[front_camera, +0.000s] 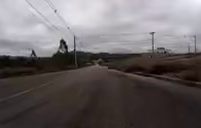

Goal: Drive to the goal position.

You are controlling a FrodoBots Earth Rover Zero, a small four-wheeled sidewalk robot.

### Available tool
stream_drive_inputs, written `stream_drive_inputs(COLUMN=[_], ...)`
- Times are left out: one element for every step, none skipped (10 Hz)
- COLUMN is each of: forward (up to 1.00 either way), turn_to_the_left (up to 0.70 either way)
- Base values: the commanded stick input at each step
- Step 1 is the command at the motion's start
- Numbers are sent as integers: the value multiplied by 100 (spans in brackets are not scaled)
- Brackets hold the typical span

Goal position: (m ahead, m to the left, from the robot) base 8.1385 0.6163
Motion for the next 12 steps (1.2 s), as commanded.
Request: stream_drive_inputs(forward=[70,70,70,70,70,70,70,70,70,70,70,70], turn_to_the_left=[0,0,0,0,0,0,0,0,0,0,0,0])
